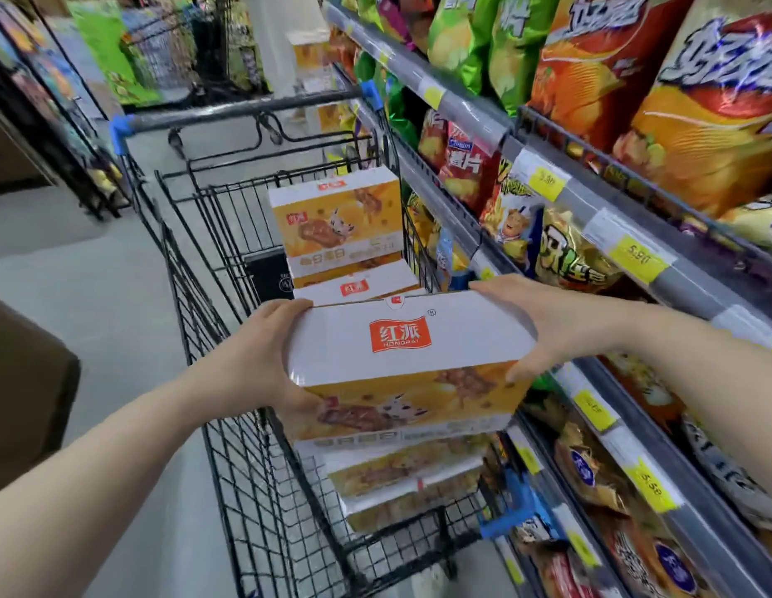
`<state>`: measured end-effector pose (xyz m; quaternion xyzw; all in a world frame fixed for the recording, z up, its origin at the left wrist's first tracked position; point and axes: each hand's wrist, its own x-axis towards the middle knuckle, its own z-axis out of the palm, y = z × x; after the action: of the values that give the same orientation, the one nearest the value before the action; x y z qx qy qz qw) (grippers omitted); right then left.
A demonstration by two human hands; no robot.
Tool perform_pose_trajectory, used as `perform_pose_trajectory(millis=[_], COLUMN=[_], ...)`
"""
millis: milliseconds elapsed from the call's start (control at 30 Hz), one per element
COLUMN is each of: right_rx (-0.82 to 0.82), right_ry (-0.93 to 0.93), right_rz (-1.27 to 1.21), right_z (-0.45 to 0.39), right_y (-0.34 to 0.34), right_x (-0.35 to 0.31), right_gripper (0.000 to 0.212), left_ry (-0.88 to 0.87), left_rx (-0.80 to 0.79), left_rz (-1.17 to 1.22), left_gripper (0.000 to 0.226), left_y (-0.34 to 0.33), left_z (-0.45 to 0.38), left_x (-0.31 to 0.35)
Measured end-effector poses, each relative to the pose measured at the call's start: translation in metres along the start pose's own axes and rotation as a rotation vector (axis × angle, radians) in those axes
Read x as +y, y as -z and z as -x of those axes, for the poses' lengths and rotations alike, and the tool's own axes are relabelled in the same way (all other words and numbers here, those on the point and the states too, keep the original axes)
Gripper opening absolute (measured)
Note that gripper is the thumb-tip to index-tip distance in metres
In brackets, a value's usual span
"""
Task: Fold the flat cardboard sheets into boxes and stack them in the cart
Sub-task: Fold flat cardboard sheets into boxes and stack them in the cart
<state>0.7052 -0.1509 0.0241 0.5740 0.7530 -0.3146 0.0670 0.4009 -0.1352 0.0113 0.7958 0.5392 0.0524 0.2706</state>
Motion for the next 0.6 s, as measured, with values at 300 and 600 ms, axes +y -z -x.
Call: perform_pose_trajectory(millis=[300,600], right_rx=[-0.035,0.028], right_ry=[0.101,0.135], right_rz=[0.020,0.024], right_z=[-0.121,-0.214], right_y=[0.050,0.074], right_x=[0.022,0.041], right_gripper=[0.107,0.106], left_ry=[0.143,0.219], left_rx=[0.058,0.136], left_rz=[0.094,0.124], left_gripper=[0.106,0.108], left_y=[0.017,0.021], left_z=[-0.081,-0.162], left_x=[-0.029,-0.062])
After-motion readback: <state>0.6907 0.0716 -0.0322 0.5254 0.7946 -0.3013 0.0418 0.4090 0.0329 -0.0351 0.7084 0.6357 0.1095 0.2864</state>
